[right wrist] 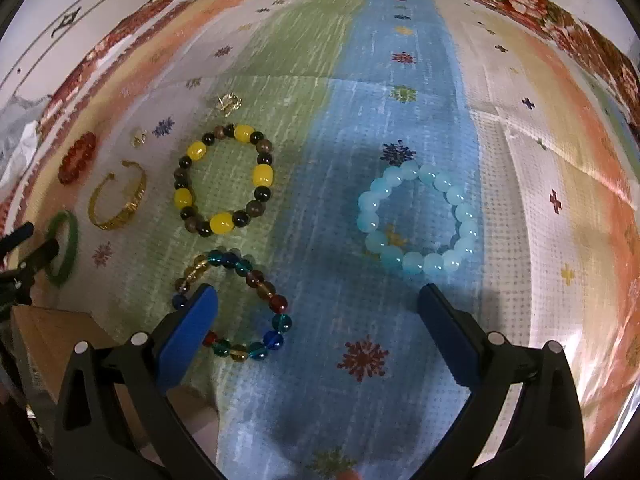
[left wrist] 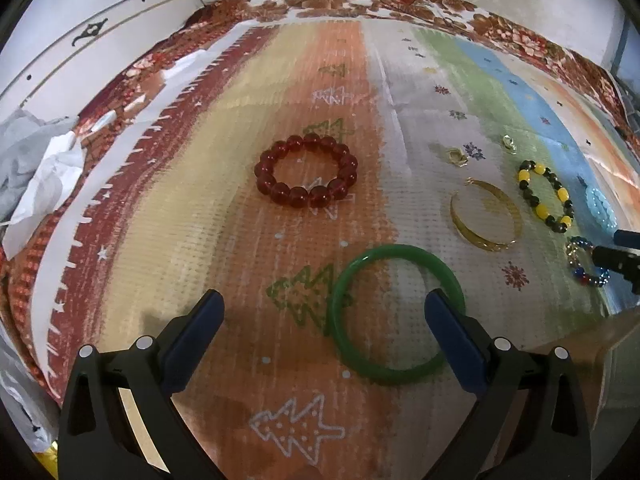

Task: Organize jewelry
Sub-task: 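Move the left tool to the green jade bangle while the right tool approaches the multicoloured beaded bracelet, then close the right tool on the multicoloured bracelet while the left tool grips the green bangle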

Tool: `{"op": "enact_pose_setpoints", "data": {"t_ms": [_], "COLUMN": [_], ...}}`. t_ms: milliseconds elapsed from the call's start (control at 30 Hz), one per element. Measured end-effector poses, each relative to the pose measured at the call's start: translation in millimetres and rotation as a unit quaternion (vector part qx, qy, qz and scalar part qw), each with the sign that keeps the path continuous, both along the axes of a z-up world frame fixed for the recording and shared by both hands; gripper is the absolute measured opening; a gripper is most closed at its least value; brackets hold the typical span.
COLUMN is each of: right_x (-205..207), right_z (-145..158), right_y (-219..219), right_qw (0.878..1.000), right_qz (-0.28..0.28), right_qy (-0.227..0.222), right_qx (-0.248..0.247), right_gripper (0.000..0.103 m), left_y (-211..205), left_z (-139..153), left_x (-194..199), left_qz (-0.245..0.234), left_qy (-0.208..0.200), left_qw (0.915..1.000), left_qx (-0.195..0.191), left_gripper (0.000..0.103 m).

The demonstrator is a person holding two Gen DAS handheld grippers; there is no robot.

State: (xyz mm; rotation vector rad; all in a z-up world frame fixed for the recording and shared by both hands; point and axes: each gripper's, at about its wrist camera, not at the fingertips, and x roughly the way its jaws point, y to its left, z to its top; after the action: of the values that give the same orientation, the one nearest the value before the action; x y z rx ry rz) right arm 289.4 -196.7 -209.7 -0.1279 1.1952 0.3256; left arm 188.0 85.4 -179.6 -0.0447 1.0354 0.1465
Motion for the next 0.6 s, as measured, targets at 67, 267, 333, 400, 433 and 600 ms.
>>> {"op": "enact_pose_setpoints", "data": {"t_ms": [67, 267, 333, 400, 433, 600], "right_x": [0.5, 0.6, -0.1, -0.1, 0.0, -1.5], "right_z": [-2.0, -3.6, -4.2, -2.5, -1.8, 1.2], "right_y": [1.0, 4.0, 5.4, 6.5, 5.7, 5.1], "right_qw": [1.0, 1.0, 1.0, 0.999, 0.999, 1.0], "right_qz": [0.003, 0.003, 0.003, 0.001, 0.001, 0.008], "right_qy": [-0.001, -0.007, -0.009, -0.019, -0.019, -0.02], "right_qx": [-0.007, -0.017, -0.024, -0.035, -0.033, -0.023], "right_gripper": [0.098, 0.098, 0.091, 0.079, 0.077, 0.053], "left_y": [0.5, -1.1, -1.8, -2.3, -1.7, -0.3], "left_z": [-2.7, -9.4, -10.5, -11.2, -11.4, -12.7], "left_x": [1.3, 2.6, 2.8, 3.0, 2.8, 4.9], "left_qz": [-0.001, -0.005, -0.004, -0.005, -0.007, -0.022], "left_qy": [0.001, -0.001, -0.001, -0.001, -0.002, 0.003], "left_qw": [1.0, 0.9999, 0.9999, 0.9998, 0.9999, 0.9997], "left_qx": [0.0, 0.013, 0.017, 0.018, 0.016, 0.01], "left_gripper": [0.098, 0.098, 0.099, 0.099, 0.099, 0.099]}}
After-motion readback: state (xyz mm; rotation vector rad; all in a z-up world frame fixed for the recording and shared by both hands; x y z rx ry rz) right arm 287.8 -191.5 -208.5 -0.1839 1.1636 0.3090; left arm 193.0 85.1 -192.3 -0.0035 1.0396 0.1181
